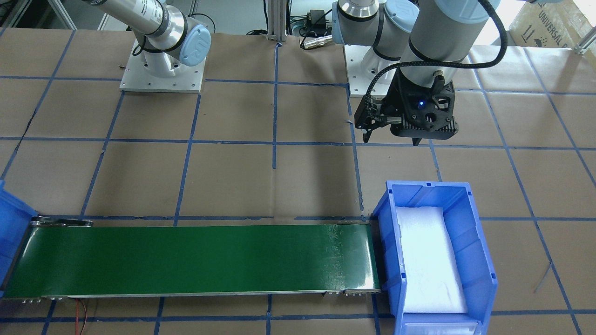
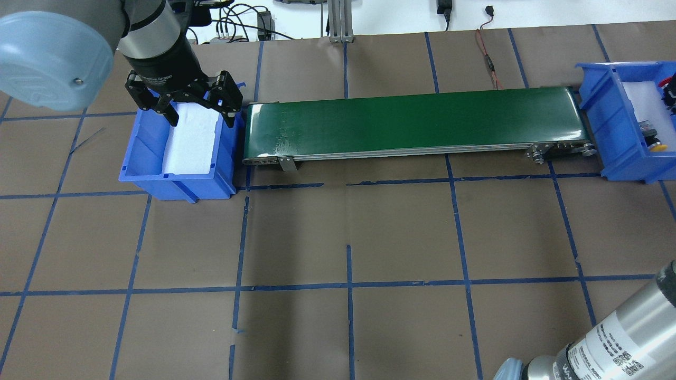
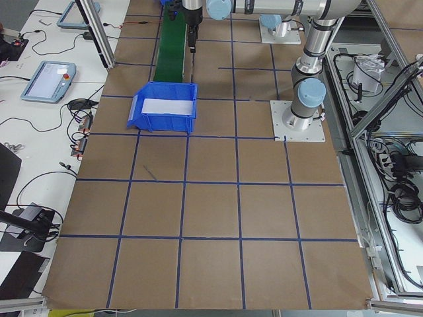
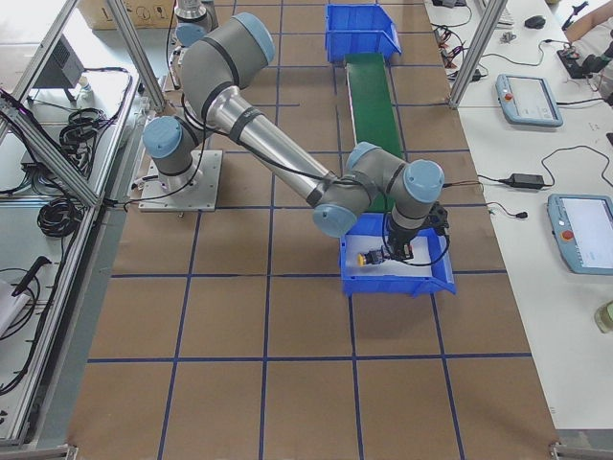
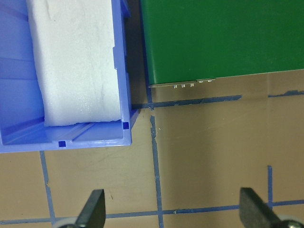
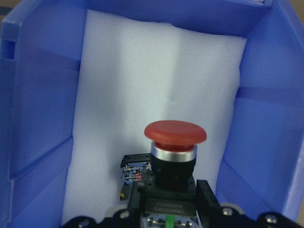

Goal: Transport two buttons from left to right
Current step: 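Carry the red button into the far blue bin with right gripper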

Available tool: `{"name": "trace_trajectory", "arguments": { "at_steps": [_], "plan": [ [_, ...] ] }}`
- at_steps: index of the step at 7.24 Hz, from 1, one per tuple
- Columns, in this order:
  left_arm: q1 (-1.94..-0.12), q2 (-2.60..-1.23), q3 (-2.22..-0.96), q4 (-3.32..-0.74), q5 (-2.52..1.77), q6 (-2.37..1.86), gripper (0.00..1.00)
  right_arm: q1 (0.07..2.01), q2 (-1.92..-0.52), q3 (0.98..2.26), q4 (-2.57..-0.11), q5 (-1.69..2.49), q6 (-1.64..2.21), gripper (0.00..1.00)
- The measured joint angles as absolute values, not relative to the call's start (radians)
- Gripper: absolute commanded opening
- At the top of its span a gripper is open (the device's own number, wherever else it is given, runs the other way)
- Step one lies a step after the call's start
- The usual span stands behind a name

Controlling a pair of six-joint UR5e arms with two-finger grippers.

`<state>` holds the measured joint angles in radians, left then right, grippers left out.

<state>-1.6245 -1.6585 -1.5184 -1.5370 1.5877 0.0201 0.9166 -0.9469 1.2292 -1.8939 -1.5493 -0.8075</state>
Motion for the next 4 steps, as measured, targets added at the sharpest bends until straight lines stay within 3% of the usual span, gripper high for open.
{"name": "trace_trajectory", "arguments": {
  "at_steps": [2,3,4],
  "plan": [
    [-1.624,-1.658,-1.519,-1.537,1.588,0.021,1.00,0.922,-0.919,1.221,-1.921,-1.532,-0.814,0.59],
    [-1.624,-1.658,-1.519,-1.537,1.588,0.021,1.00,0.924,-0.912,1.219,-1.926,-1.530,-0.813,0.92],
    [-1.624,-1.658,-1.519,-1.537,1.588,0.021,1.00,0.928,-0.910,1.218,-1.928,-1.530,-0.807,0.96]
  ]
}}
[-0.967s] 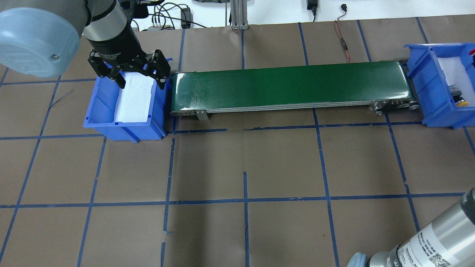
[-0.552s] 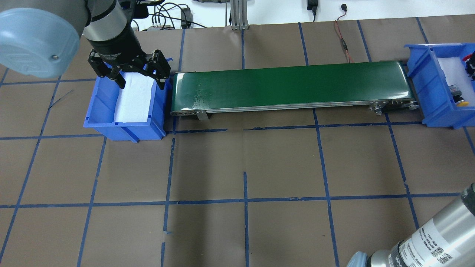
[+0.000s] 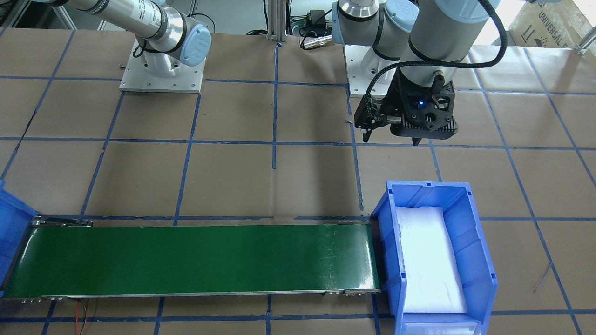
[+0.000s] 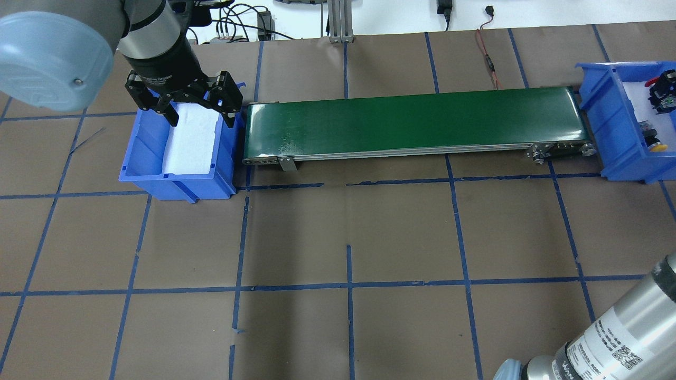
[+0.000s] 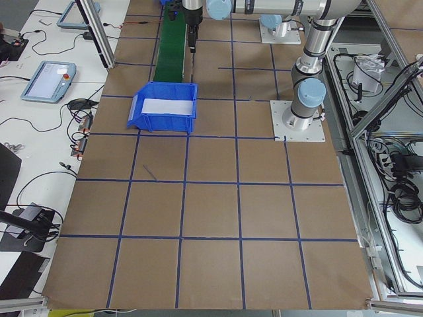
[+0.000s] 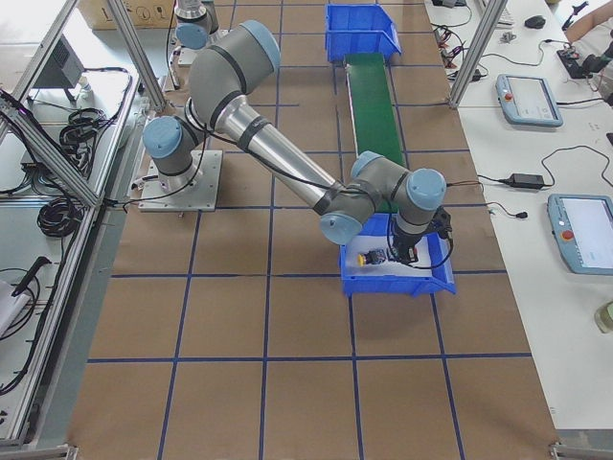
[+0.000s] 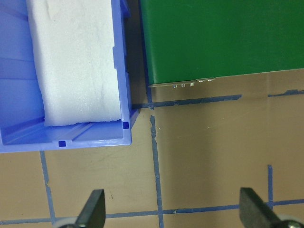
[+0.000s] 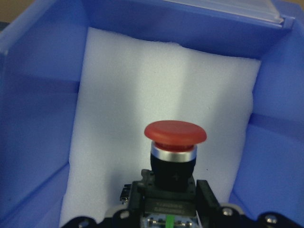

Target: Transport two buttons from left to right

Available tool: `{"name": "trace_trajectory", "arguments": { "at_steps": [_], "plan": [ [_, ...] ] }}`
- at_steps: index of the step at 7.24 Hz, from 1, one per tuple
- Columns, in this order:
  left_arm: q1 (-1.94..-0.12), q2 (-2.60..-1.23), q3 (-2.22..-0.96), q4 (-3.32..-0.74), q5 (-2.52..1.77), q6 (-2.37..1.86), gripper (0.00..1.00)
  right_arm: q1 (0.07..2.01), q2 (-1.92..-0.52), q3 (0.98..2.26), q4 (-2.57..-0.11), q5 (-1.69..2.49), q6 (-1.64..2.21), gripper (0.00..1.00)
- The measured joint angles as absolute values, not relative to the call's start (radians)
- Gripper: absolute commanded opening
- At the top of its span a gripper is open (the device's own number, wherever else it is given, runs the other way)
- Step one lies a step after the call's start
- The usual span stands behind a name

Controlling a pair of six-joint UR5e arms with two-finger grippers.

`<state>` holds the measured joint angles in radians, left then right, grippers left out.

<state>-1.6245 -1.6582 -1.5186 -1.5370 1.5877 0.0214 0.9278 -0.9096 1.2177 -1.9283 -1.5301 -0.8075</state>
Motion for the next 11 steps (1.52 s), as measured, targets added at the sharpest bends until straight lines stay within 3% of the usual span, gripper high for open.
{"name": "trace_trajectory", "arguments": {
  "at_steps": [4,6,11],
  "plan": [
    [-1.625,-1.658,-1.517,-1.537,1.588,0.021,1.00,0.950,-0.923,1.198,-1.872,-1.541,-0.795,0.97],
    [-1.624,-1.658,-1.518,-1.537,1.588,0.021,1.00,0.997,-1.000,1.168,-1.715,-1.545,-0.731,0.97],
    [-1.625,-1.655,-1.520,-1.539,1.588,0.021,1.00,1.438,-1.249,1.183,-1.426,-1.595,-0.114,0.99]
  ]
}}
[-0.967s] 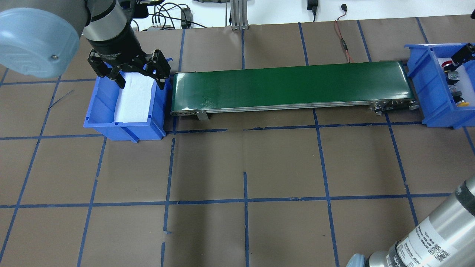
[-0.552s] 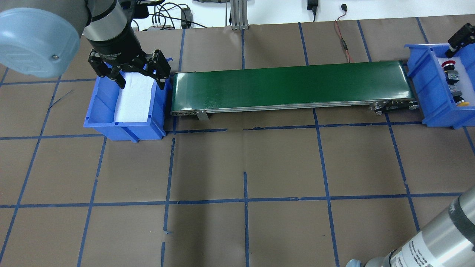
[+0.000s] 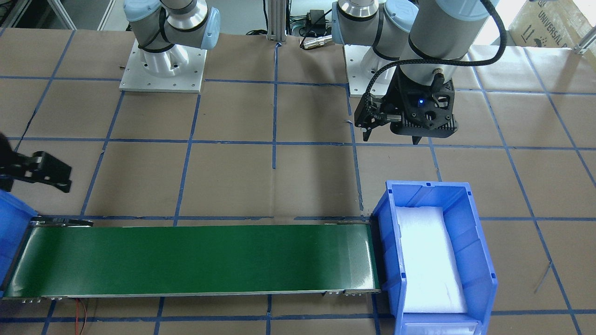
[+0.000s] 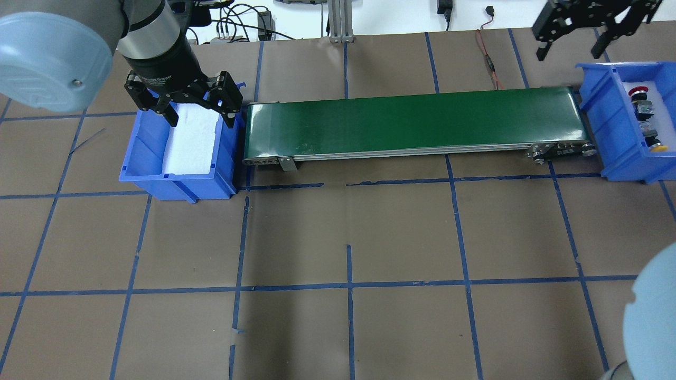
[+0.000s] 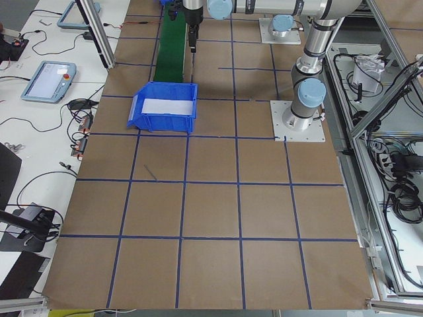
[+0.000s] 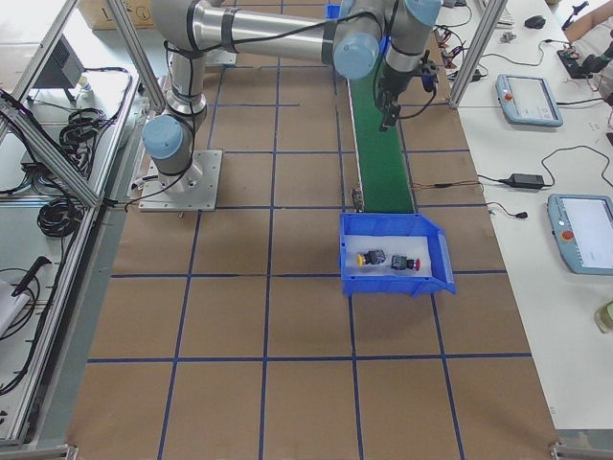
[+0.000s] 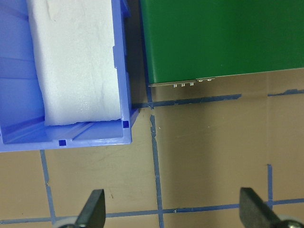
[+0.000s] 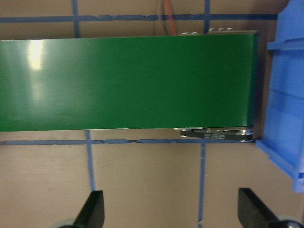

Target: Transport two buttons from left to right

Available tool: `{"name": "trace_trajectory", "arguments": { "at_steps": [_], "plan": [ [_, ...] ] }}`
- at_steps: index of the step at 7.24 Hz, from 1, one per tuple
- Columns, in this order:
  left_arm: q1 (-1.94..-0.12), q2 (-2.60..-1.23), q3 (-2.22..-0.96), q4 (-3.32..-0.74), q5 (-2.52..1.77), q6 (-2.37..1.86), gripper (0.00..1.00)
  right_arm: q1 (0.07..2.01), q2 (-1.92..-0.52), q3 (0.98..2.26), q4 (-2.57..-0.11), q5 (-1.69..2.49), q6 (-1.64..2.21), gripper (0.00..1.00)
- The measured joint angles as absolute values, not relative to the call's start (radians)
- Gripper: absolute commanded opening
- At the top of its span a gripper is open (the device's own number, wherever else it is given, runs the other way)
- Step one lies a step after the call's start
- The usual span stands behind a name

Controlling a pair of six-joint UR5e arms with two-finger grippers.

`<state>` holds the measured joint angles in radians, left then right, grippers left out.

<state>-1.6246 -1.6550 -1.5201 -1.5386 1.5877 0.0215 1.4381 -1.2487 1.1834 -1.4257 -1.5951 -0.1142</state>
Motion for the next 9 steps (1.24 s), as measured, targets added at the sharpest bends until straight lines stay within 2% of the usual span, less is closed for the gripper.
{"name": "trace_trajectory", "arguments": {
  "at_steps": [3,9],
  "plan": [
    [-1.624,-1.656,-1.519,-1.538,1.588,0.021,1.00,1.650,-1.326,1.220,-1.392,-1.572,0.086,0.99],
    [-1.624,-1.655,-1.519,-1.538,1.588,0.022,1.00,1.590,-1.413,1.354,-1.368,-1.551,0.099,0.99]
  ]
}}
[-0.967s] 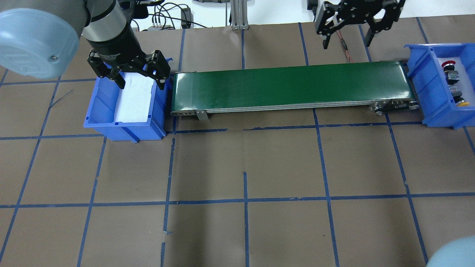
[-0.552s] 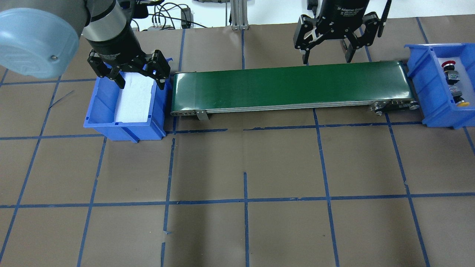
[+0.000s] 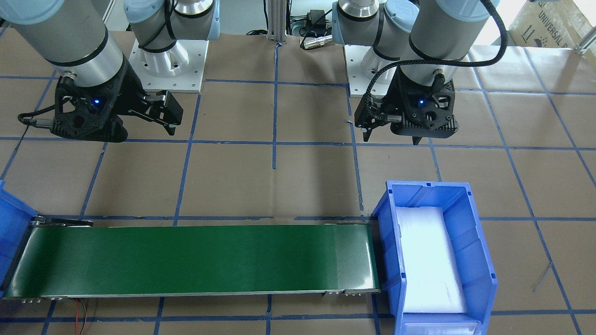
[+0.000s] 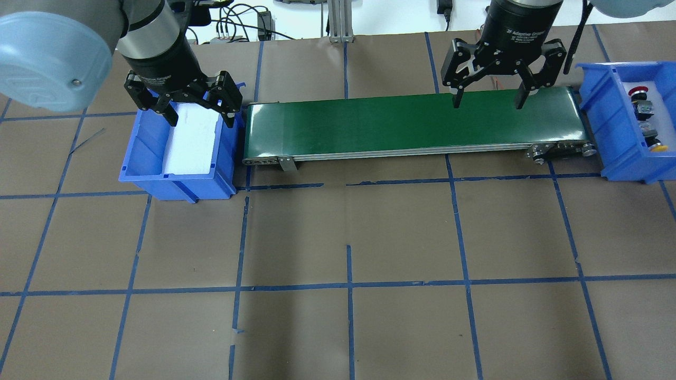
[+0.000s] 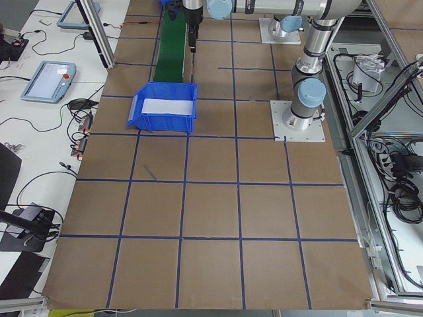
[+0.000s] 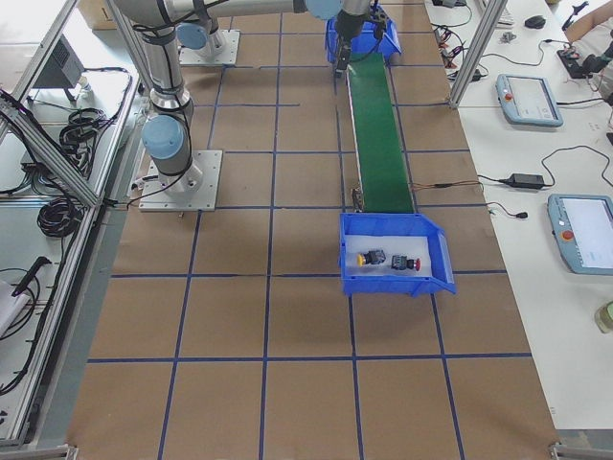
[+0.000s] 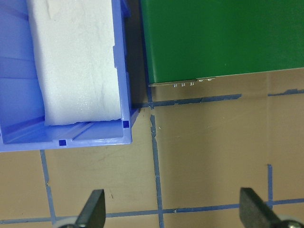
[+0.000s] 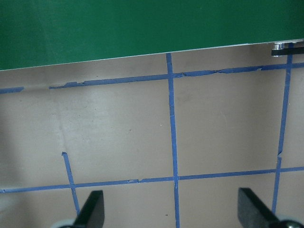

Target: Transport two buttons from left to right

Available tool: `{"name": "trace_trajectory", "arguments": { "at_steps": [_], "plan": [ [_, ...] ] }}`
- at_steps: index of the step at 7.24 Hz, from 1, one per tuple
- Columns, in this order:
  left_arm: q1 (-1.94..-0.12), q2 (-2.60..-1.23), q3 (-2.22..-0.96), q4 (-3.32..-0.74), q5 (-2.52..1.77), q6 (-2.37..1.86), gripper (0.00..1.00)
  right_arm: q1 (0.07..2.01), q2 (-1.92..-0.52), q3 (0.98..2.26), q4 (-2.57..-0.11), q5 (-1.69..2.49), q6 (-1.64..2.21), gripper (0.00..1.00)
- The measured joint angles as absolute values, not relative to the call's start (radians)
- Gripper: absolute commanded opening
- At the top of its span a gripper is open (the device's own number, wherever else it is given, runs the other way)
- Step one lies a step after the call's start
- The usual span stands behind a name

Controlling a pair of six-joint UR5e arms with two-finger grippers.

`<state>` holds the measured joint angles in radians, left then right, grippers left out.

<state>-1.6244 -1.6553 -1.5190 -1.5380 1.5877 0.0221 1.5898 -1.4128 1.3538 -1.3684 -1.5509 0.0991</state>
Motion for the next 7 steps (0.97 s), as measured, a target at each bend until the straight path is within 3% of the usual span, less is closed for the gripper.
{"name": "trace_trajectory", "arguments": {
  "at_steps": [7],
  "plan": [
    [-1.624,-1.654,-1.520,-1.539,1.588,0.023,1.00,1.585,-1.424,1.361,-1.370,-1.552,0.106,0.99]
  ]
}}
